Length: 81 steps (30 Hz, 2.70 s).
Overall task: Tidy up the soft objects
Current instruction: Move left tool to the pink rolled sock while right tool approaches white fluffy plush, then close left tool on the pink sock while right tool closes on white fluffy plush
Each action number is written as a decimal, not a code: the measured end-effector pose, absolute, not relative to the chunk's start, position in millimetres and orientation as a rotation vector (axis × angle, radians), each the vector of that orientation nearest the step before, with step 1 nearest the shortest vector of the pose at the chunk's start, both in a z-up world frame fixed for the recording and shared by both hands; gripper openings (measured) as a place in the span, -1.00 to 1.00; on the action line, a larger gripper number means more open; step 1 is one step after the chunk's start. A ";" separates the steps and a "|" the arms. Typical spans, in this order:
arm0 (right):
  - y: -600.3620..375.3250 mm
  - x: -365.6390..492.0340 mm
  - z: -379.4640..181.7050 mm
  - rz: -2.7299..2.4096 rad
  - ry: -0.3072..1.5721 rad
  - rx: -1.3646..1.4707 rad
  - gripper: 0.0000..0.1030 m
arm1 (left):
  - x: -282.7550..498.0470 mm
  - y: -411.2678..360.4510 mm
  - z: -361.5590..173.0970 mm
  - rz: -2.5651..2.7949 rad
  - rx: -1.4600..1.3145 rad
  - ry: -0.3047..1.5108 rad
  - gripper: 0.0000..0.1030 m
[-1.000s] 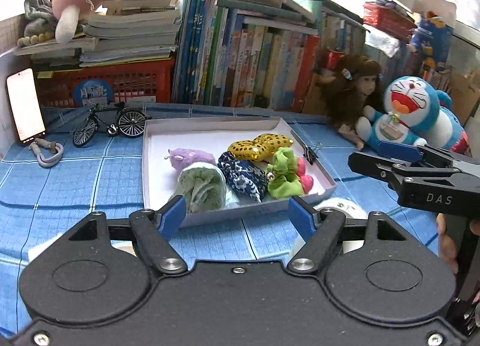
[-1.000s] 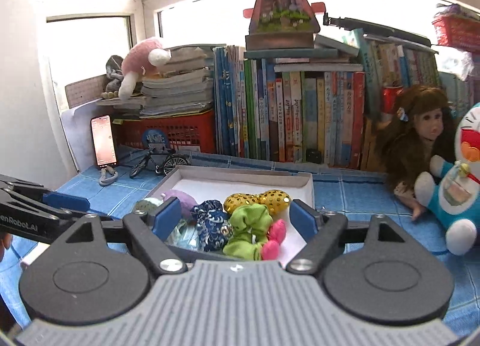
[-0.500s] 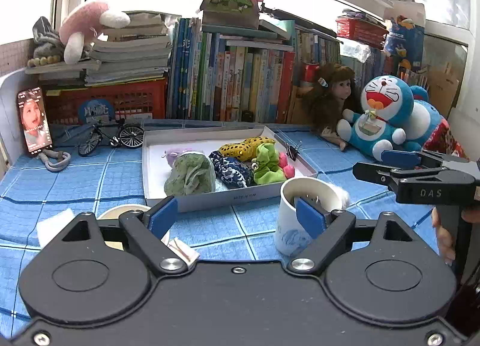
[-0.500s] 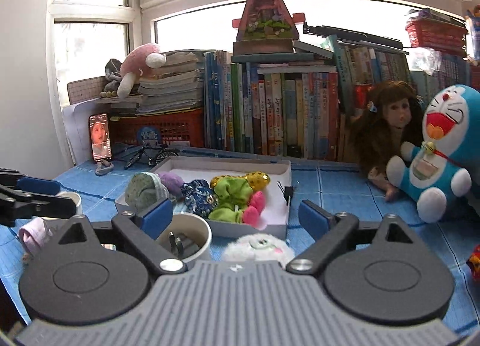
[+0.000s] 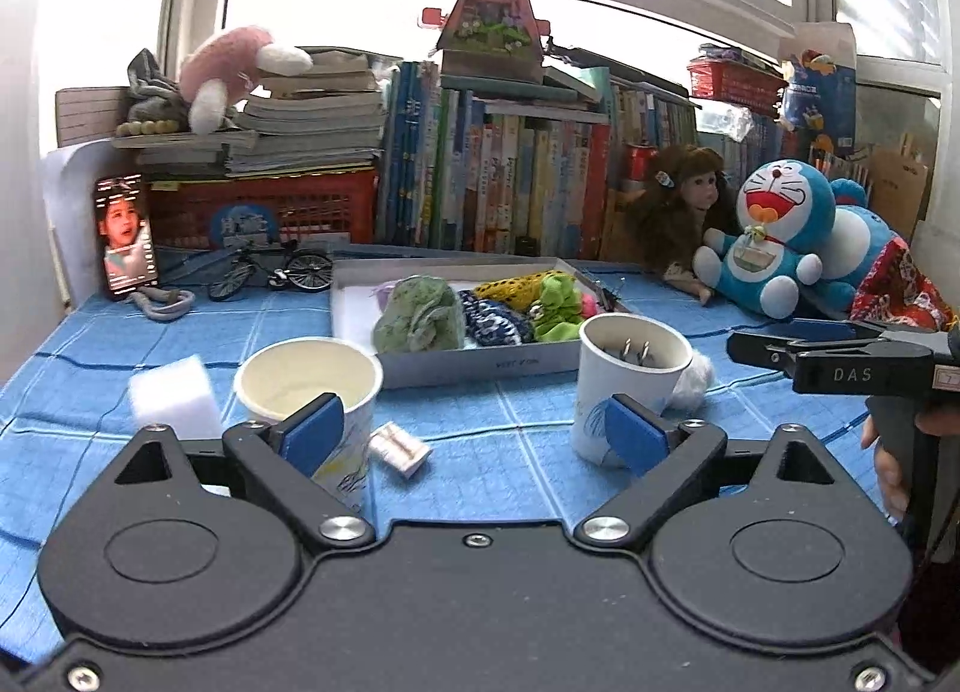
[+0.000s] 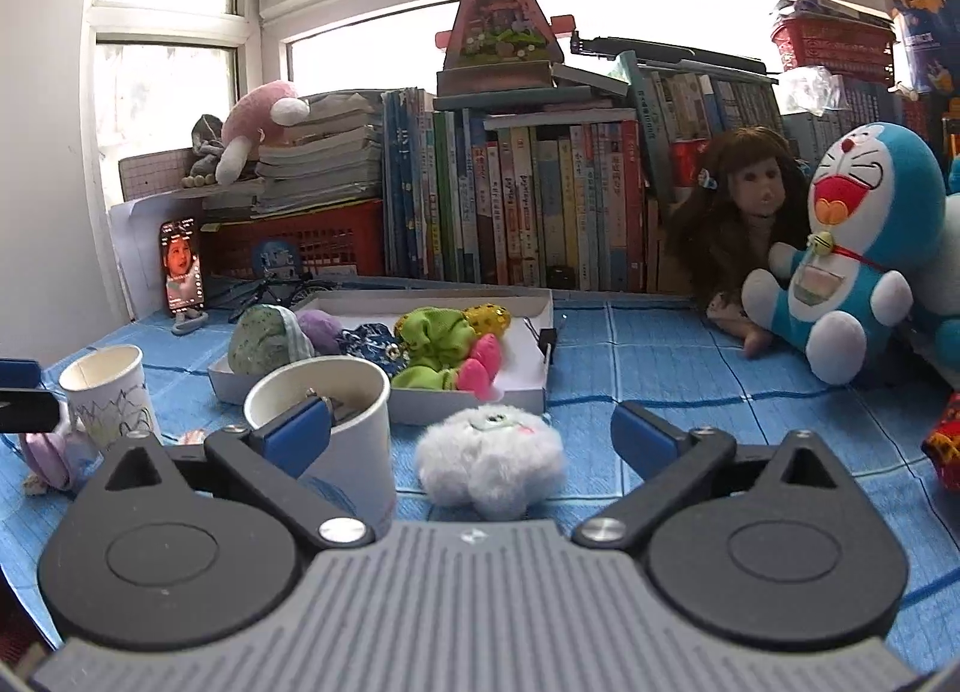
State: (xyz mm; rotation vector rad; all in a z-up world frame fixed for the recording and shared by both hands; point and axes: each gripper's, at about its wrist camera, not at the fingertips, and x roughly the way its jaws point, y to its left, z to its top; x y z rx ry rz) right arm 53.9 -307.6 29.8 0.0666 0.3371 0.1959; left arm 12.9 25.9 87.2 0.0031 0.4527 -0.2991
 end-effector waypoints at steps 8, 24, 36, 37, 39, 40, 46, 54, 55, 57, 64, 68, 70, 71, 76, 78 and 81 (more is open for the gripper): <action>-314.6 52.7 10.0 0.136 0.395 0.047 1.00 | 0.6 46.1 72.2 -0.261 0.006 0.473 0.86; -306.8 68.4 -6.2 -0.020 0.467 -0.060 0.98 | -7.4 91.1 41.9 -0.083 -0.051 0.519 0.87; -300.0 79.3 -5.2 -0.010 0.492 -0.086 0.72 | 2.5 103.8 34.1 -0.008 -0.093 0.529 0.70; -299.0 80.0 -4.9 -0.011 0.490 -0.091 0.71 | 3.9 105.4 33.8 0.000 -0.101 0.526 0.70; -298.0 81.6 -4.3 -0.008 0.489 -0.093 0.71 | 5.7 108.8 33.9 0.013 -0.118 0.520 0.69; -297.5 82.7 -3.9 -0.007 0.489 -0.093 0.70 | 7.4 110.3 33.8 0.018 -0.127 0.519 0.67; -292.9 89.8 -1.2 0.005 0.487 -0.104 0.70 | 18.7 118.7 32.7 0.044 -0.180 0.516 0.55; -287.7 107.2 -1.6 0.042 0.513 -0.087 0.70 | 29.1 137.9 30.3 0.023 -0.326 0.535 0.27; -287.9 110.1 -2.3 0.044 0.520 -0.077 0.70 | 30.9 139.5 29.8 0.022 -0.340 0.538 0.27; -289.5 116.5 -4.1 0.050 0.537 -0.047 0.70 | 33.8 142.0 28.2 0.018 -0.362 0.546 0.27; -303.9 135.7 -9.1 0.093 0.584 0.119 0.59 | 44.7 152.7 21.9 -0.004 -0.468 0.562 0.26; -317.3 142.6 -11.4 0.112 0.598 0.245 0.45 | 49.5 166.0 20.6 -0.002 -0.559 0.557 0.25; -320.1 145.1 -12.7 0.125 0.605 0.282 0.36 | 52.4 171.0 18.5 0.010 -0.585 0.565 0.24; -320.5 146.0 -13.2 0.132 0.607 0.294 0.33 | 54.6 173.3 16.6 0.016 -0.597 0.572 0.18; -320.9 147.3 -15.4 0.190 0.615 0.365 -0.09 | 61.4 180.1 6.5 0.015 -0.646 0.619 -0.45; -325.2 148.3 -16.2 0.203 0.623 0.421 -0.19 | 61.3 180.6 8.7 0.001 -0.655 0.623 -0.57; -326.5 147.4 -13.2 0.203 0.621 0.435 -0.22 | 61.8 178.5 18.7 -0.017 -0.623 0.611 -0.62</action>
